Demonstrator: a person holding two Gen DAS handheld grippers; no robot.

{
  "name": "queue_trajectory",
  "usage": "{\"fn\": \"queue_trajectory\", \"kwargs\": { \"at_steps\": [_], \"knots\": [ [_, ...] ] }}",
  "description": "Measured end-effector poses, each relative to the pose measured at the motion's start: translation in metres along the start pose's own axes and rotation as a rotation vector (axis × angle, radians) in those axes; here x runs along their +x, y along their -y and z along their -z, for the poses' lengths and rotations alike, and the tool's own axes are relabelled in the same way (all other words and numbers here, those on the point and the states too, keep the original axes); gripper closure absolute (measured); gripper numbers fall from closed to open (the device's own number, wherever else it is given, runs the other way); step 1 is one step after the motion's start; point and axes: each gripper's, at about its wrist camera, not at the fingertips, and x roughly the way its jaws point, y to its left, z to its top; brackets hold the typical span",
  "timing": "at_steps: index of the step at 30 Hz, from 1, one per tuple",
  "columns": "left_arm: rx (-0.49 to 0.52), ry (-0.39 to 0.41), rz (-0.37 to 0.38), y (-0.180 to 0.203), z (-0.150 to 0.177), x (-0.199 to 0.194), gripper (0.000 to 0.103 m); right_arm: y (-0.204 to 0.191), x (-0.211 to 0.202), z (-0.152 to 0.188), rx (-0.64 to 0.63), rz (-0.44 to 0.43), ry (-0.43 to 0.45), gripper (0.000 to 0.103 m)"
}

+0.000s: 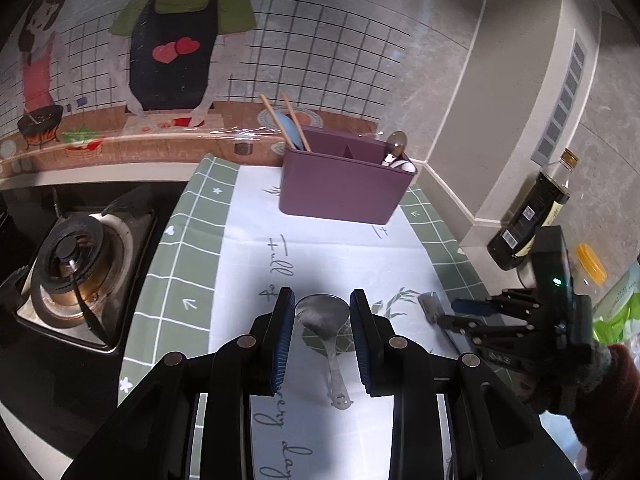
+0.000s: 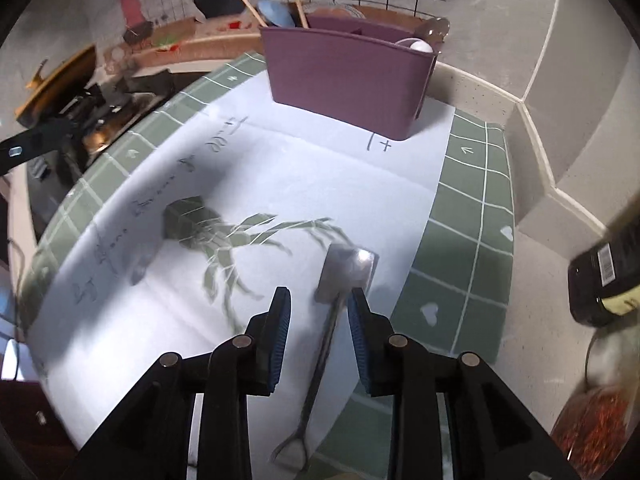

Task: Organize utensils
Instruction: 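Lift the metal spoon and spatula up toward the caddy with both grippers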

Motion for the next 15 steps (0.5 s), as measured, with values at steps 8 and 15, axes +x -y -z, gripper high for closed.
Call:
{"fn": "queue_trajectory", "kwargs": {
  "at_steps": [8, 15],
  "knots": [
    [-0.008, -0.015, -0.017, -0.005, -0.001, 0.004, 0.074, 0.015, 0.023, -0.005, 0.153, -0.007, -0.043, 0.074],
    [0.014, -0.020, -0.014, 0.003, -0.003, 0.006, 0.074, 0.003, 0.032, -0.009, 0.123, 0.008, -0.046, 0.060]
  ]
}}
